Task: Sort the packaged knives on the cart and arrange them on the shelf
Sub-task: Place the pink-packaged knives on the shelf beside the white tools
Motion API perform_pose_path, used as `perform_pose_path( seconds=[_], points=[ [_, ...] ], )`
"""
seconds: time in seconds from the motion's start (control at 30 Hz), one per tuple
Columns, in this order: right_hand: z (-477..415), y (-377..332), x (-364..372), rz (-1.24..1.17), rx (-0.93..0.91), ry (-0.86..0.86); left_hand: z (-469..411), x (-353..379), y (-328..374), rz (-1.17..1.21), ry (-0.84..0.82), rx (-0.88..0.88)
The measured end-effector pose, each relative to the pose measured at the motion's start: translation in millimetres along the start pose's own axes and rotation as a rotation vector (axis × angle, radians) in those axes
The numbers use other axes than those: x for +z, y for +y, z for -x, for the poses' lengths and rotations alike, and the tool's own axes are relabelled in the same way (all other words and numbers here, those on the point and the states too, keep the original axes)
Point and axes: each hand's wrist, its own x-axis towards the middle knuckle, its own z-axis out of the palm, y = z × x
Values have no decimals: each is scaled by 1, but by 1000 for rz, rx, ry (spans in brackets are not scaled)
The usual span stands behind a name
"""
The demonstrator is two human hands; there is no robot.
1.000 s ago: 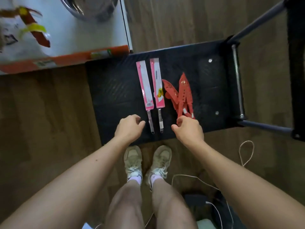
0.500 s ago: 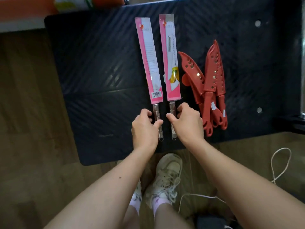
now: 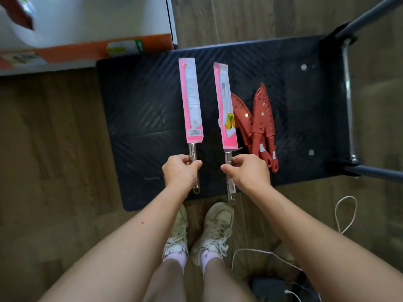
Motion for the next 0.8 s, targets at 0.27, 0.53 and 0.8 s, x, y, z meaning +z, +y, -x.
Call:
perform_pose_path(
  seconds=[0.27,0.53,0.8],
  points=[
    [133,-67,-104,-54,-121,71,130,-98,82,137,43,187],
    [270,-132,-211,-124,-311,158,273,-201,155,173,132,416],
    [401,-176,-299,-148,-543,239,405,-286,195,324,179,529]
  ],
)
